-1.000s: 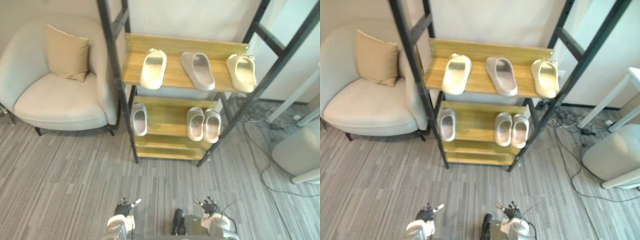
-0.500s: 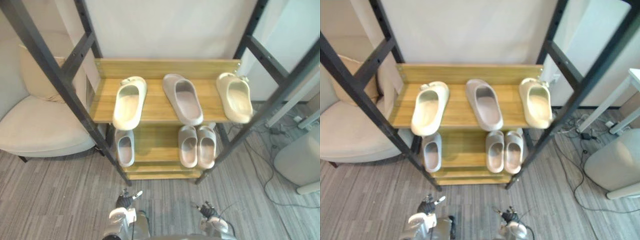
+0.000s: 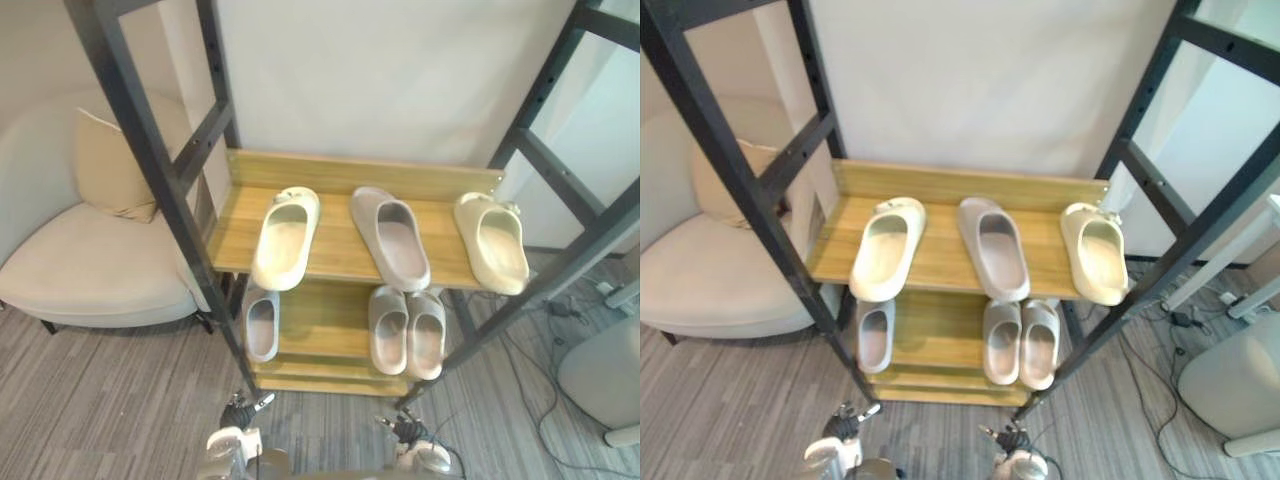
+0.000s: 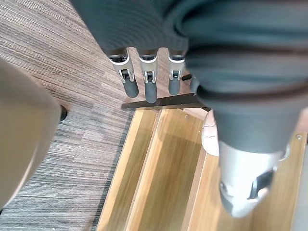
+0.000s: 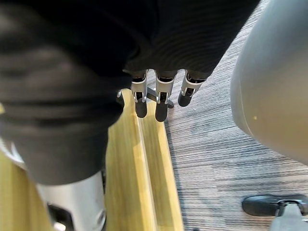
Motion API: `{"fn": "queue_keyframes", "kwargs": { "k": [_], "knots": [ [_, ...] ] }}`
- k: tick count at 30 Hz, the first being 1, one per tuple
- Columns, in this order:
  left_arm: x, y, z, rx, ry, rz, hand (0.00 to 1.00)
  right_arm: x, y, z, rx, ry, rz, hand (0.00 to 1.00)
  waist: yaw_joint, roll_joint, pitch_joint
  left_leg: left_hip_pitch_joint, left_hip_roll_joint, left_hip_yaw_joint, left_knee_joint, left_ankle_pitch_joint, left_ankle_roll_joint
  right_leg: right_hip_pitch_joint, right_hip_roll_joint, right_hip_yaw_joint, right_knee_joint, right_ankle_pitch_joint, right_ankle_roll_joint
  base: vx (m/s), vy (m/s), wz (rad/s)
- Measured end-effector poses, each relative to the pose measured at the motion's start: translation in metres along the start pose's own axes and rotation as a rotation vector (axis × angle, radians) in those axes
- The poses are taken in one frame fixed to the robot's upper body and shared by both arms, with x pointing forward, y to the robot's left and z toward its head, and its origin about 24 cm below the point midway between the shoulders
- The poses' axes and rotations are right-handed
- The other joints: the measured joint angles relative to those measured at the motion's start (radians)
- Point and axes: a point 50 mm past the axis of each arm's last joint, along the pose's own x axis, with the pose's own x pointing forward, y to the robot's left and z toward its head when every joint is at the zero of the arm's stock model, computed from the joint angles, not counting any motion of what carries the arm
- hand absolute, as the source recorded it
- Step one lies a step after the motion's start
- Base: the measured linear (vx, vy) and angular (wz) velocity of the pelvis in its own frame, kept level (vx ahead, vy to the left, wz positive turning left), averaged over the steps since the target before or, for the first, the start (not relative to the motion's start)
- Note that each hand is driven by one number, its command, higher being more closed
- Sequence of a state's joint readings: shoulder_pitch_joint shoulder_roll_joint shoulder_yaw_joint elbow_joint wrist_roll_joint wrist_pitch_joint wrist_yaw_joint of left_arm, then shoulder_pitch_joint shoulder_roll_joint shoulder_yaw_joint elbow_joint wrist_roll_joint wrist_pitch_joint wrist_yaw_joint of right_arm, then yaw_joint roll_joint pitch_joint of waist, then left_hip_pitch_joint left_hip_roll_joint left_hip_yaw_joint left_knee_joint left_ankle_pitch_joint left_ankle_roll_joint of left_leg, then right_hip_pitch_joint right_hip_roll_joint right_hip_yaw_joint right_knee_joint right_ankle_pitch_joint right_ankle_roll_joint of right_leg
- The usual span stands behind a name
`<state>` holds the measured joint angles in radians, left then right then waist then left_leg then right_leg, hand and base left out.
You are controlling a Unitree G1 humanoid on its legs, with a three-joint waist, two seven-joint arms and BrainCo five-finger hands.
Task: Organize the slippers on the shoe rack
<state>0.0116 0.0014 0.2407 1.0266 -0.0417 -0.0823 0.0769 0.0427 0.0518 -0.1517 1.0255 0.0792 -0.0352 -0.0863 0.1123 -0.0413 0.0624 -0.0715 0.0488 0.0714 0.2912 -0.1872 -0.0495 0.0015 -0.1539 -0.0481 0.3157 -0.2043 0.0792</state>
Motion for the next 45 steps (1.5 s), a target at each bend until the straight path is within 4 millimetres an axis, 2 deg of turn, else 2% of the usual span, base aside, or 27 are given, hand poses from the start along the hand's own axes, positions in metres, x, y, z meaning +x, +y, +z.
{"fn": "queue_keyframes", "kwargs": {
  "k": [1,3,6,11,18,20,23,24,27,31,36,45],
  "knots": [
    [0.000,0.001,-0.003,-0.001,0.013,0.003,0.00,0.001,-0.002,0.000,-0.011,0.005,-0.003,0.00,-0.001,0.002,-0.007,0.003,0.000,0.003,-0.030,0.021,-0.013,0.024,0.003,-0.005,-0.066,-0.005,0.008,0.08,-0.223,-0.17],
    [-0.001,-0.004,-0.005,-0.007,0.023,-0.008,0.00,0.001,-0.006,0.002,-0.015,-0.001,-0.012,0.00,-0.007,0.016,-0.006,0.011,0.004,-0.006,-0.060,0.045,-0.024,0.034,0.013,-0.022,-0.087,-0.002,0.007,0.03,-0.131,0.09],
    [-0.001,-0.007,-0.007,-0.003,0.029,-0.017,0.00,0.001,-0.018,0.000,-0.022,0.006,-0.043,0.00,-0.013,0.023,-0.009,0.044,0.008,-0.049,-0.104,0.070,-0.040,0.072,0.026,-0.059,-0.108,-0.002,0.006,0.02,-0.140,0.36],
    [-0.001,-0.007,-0.007,0.032,0.024,-0.024,0.00,0.000,-0.023,-0.002,-0.026,0.010,-0.058,0.00,-0.015,0.011,-0.005,0.075,0.010,-0.053,-0.171,0.111,-0.044,0.086,0.032,-0.069,-0.130,0.005,-0.005,-0.02,-0.037,0.07],
    [0.000,-0.002,-0.003,0.063,0.014,-0.011,0.00,0.000,-0.024,-0.001,-0.021,-0.003,-0.086,0.00,-0.020,-0.003,0.001,0.092,0.010,-0.032,-0.188,0.118,-0.040,0.089,0.031,-0.042,-0.148,0.015,-0.001,-0.02,0.013,-0.09],
    [0.000,0.000,-0.003,0.067,0.012,-0.006,0.00,-0.002,-0.026,0.008,-0.016,-0.055,-0.101,0.00,-0.025,0.001,0.012,0.103,0.012,-0.016,-0.194,0.118,-0.040,0.089,0.031,-0.025,-0.149,0.018,0.000,0.00,0.020,-0.22],
    [-0.001,0.005,-0.004,0.072,0.013,0.010,0.00,-0.009,-0.029,0.035,-0.009,-0.200,-0.114,0.00,-0.037,0.006,0.021,0.114,0.016,0.010,-0.202,0.115,-0.038,0.082,0.034,0.003,-0.150,0.021,0.001,0.00,0.018,-0.27],
    [-0.001,0.005,-0.004,0.087,0.010,0.009,0.00,-0.014,-0.032,0.049,-0.006,-0.277,-0.123,0.00,-0.052,0.005,0.023,0.114,0.017,0.018,-0.202,0.113,-0.038,0.077,0.034,0.010,-0.150,0.021,0.001,0.01,0.016,-0.21],
    [-0.002,0.004,-0.004,0.112,0.000,0.010,0.00,-0.034,-0.038,0.082,-0.033,-0.470,-0.138,0.00,-0.054,0.003,0.024,0.120,0.025,0.052,-0.200,0.100,-0.040,0.068,0.040,0.039,-0.159,0.028,0.001,0.03,0.021,-0.31],
    [-0.003,0.005,-0.006,0.140,-0.002,0.006,0.00,-0.068,-0.039,0.109,-0.083,-0.686,-0.139,0.00,-0.062,0.002,0.023,0.131,0.028,0.080,-0.200,0.087,-0.040,0.069,0.046,0.066,-0.166,0.032,0.001,0.06,0.014,-0.24],
    [-0.005,0.002,-0.008,0.188,-0.009,-0.015,0.00,-0.101,-0.033,0.120,-0.130,-0.829,-0.106,0.00,-0.076,0.004,0.022,0.143,0.030,0.088,-0.196,0.073,-0.038,0.072,0.050,0.085,-0.167,0.032,0.001,0.04,0.010,-0.13],
    [-0.008,-0.016,-0.011,0.240,-0.019,-0.093,0.00,-0.152,0.001,0.136,-0.184,-1.069,0.074,0.00,-0.102,0.025,0.009,0.141,0.026,0.101,-0.151,0.043,-0.026,0.086,0.038,0.106,-0.176,0.042,0.016,-0.02,0.019,-0.05]
  ]
}}
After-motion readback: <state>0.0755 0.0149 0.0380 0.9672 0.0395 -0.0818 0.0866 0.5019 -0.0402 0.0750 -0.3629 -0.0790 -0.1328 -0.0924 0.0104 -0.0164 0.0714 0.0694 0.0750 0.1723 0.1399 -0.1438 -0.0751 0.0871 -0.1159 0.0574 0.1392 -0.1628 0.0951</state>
